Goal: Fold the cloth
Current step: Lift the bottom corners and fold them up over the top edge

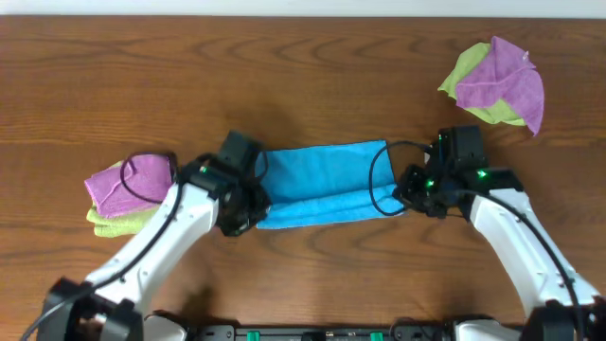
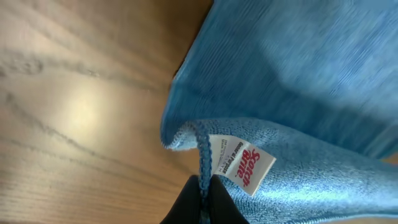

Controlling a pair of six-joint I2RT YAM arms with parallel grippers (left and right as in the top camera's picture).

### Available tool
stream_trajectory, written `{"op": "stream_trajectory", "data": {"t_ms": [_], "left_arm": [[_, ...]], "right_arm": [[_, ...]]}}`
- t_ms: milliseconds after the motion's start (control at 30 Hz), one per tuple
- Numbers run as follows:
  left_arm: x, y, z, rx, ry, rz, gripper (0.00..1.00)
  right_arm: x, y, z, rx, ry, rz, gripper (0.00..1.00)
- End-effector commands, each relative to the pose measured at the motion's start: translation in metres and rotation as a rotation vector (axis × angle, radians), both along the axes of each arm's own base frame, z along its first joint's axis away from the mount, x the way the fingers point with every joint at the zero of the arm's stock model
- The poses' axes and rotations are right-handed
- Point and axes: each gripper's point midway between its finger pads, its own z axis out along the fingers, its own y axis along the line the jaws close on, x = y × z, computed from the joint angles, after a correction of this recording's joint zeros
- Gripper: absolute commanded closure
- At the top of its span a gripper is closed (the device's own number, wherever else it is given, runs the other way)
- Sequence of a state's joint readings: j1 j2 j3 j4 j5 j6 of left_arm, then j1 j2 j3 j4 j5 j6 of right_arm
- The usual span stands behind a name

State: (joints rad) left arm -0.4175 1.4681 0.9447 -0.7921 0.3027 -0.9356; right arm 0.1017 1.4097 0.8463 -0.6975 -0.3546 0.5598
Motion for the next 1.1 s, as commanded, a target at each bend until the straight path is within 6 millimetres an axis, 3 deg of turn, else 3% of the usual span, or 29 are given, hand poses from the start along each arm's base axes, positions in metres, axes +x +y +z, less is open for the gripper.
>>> {"op": "stream_trajectory", "data": {"t_ms": [0, 333, 800, 1067], "left_arm": [[0.023, 0.009, 0.007, 0.049, -0.042, -0.026, 0.94], [0.053, 0.035, 0.0, 0.054, -0.057, 0.039, 0.94], [0.079, 0.04, 0.002, 0.095, -0.167, 0.055, 0.94], [0.09, 0.037, -0.017, 0.098, -0.158, 0.046, 0.94]], "right_arm": [[0.011, -0.002, 0.004, -0.028, -0.031, -0.008, 0.99], [0.032, -0.004, 0.001, -0.045, -0.08, -0.021, 0.99], [0.07, -0.004, 0.008, -0.096, -0.128, -0.009, 0.99], [0.075, -0.003, -0.002, -0.114, -0.127, -0.003, 0.99]]}}
